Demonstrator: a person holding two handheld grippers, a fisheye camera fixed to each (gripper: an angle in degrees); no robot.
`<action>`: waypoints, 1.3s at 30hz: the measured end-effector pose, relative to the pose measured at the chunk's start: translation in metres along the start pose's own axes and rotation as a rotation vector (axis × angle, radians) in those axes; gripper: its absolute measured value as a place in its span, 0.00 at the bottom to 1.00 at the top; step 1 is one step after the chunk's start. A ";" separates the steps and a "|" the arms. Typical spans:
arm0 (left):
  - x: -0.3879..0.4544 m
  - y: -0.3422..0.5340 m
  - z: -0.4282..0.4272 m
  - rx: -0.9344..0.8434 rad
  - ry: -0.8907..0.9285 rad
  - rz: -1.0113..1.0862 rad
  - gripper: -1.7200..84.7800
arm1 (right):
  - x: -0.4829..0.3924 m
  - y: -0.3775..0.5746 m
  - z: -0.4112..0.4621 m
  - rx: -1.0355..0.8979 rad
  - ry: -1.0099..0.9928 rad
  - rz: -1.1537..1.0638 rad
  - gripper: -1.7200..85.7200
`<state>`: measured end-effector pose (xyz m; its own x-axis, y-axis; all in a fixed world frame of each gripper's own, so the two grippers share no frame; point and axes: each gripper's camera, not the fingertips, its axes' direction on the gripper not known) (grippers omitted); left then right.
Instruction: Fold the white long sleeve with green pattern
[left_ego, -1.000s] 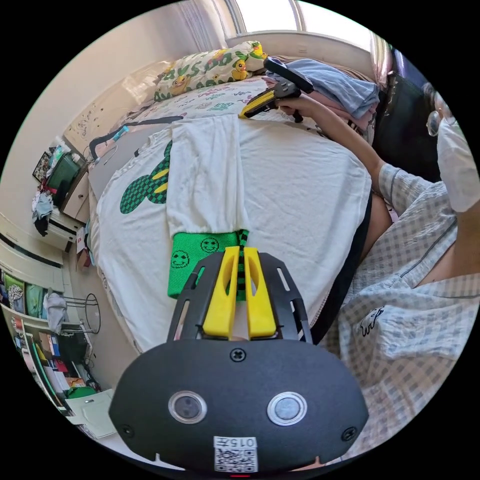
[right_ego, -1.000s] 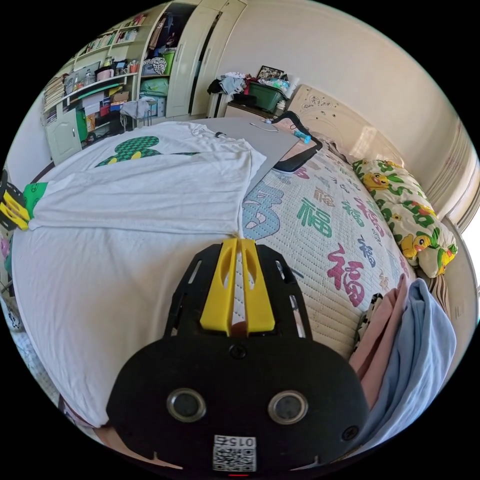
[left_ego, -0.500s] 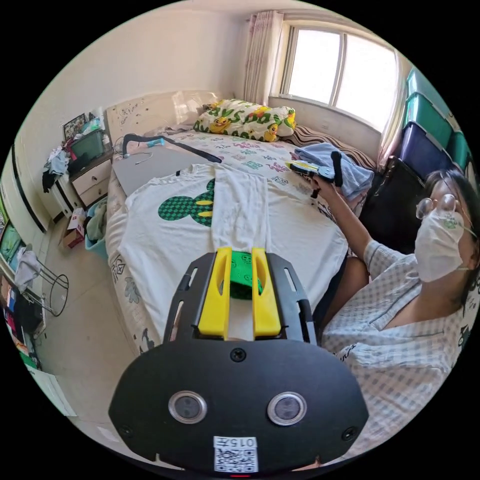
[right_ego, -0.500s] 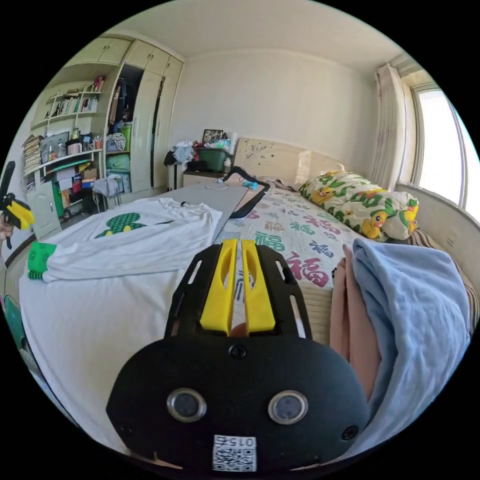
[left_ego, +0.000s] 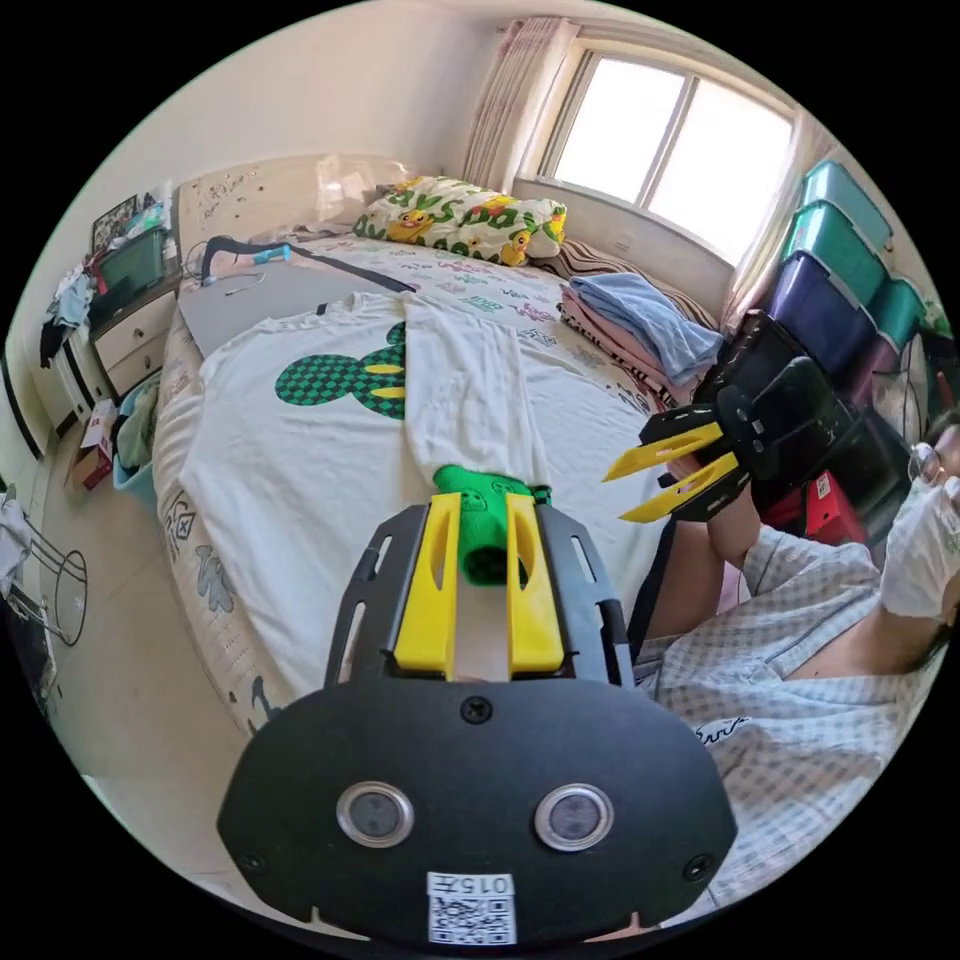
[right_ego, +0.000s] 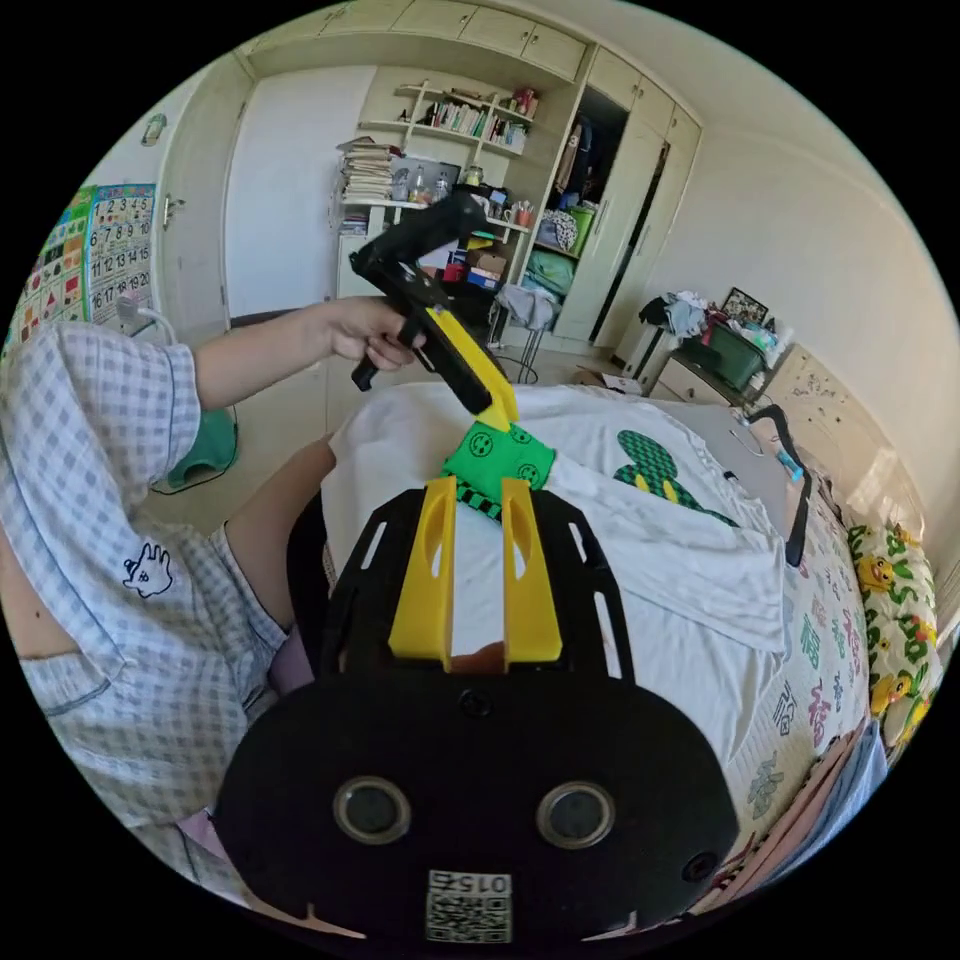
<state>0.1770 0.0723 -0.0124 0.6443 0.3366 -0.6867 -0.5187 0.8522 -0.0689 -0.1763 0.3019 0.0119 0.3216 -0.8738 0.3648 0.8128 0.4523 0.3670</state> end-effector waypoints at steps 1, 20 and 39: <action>0.001 0.010 -0.004 0.013 -0.018 0.004 0.11 | -0.012 0.006 0.015 -0.011 0.021 0.029 0.12; -0.061 0.113 0.058 0.180 0.162 -0.183 0.04 | -0.071 0.056 0.179 -0.033 0.387 0.364 0.10; -0.027 0.144 0.071 0.116 0.006 -0.161 0.01 | -0.088 0.107 0.222 0.048 0.440 0.460 0.02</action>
<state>0.1243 0.2144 0.0476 0.7101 0.1898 -0.6781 -0.3406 0.9354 -0.0948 -0.2253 0.4669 0.2096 0.8102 -0.5754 0.1119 0.5251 0.7972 0.2980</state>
